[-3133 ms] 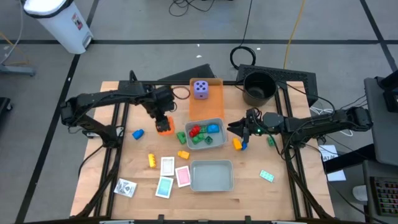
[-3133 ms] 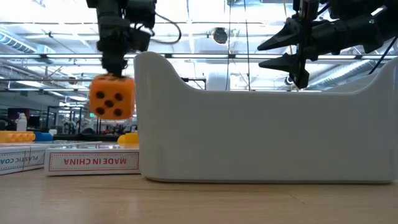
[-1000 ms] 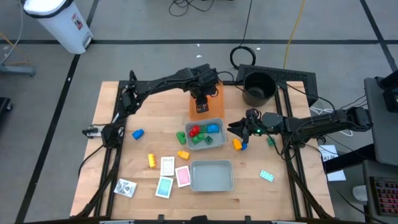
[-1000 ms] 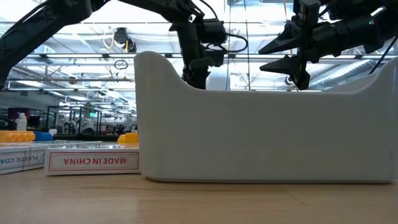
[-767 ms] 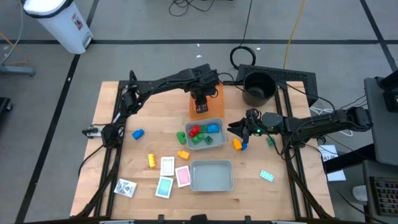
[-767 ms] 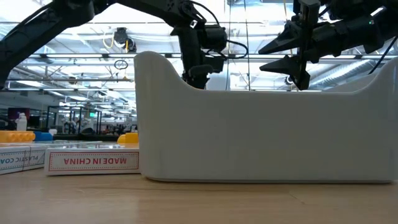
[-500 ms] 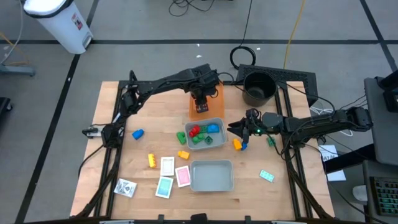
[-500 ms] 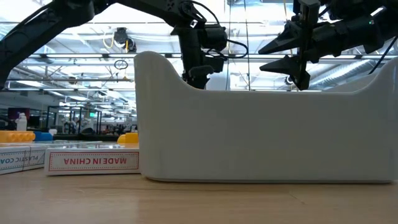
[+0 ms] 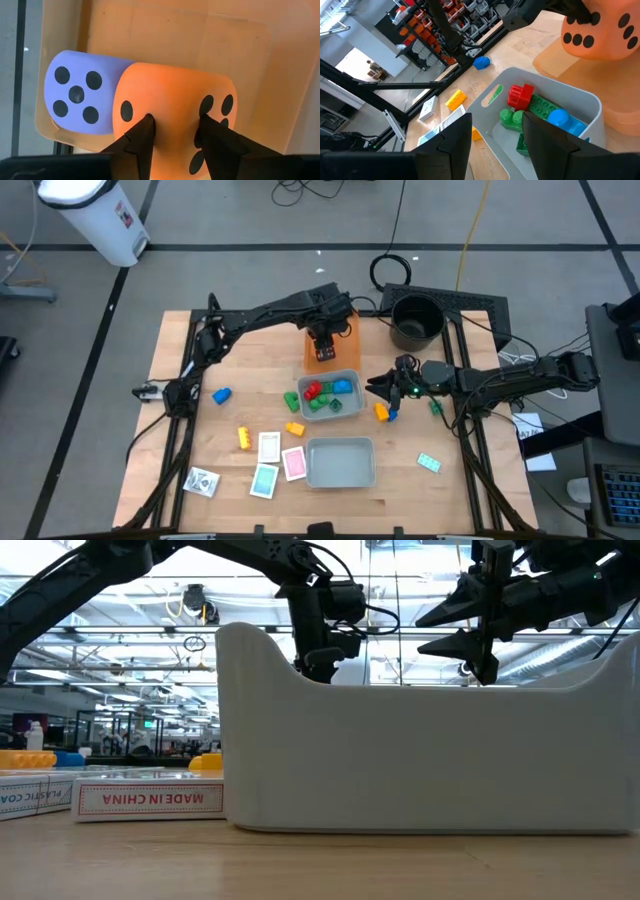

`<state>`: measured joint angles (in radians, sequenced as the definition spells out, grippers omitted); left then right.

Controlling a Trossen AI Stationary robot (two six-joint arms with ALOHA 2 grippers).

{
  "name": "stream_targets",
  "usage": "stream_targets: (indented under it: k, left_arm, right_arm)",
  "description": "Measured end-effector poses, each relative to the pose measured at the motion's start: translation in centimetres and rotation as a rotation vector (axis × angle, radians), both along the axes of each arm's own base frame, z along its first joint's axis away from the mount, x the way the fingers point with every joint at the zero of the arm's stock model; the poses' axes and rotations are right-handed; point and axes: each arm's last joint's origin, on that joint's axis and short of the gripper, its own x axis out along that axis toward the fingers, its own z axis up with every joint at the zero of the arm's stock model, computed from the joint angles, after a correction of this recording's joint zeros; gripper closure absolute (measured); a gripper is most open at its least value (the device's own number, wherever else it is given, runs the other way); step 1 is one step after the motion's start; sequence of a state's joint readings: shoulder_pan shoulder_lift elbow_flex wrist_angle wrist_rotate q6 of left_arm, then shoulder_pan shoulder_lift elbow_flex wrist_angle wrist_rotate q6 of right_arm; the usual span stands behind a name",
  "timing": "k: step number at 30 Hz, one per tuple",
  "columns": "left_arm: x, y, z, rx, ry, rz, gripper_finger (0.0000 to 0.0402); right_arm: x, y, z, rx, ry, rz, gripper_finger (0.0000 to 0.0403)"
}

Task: Pick & Place Toys
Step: Put the orange dice into the orange bin

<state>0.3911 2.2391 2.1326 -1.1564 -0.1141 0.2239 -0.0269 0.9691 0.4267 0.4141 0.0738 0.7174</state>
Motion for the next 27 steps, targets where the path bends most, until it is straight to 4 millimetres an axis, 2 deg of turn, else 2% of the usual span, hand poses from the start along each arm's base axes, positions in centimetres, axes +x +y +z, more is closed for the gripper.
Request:
stream_targets:
  k: [21,27]
  left_arm:
    - [-0.04,0.09,-0.01,0.000,0.000,0.003,0.0256]
    - [-0.04,0.09,-0.02,-0.001,0.000,0.009,0.0220]
  right_arm:
    - [0.00,0.00,0.00,0.002,0.000,-0.001,0.0236]
    - [0.00,0.00,0.00,0.003,0.000,0.000,0.0236]
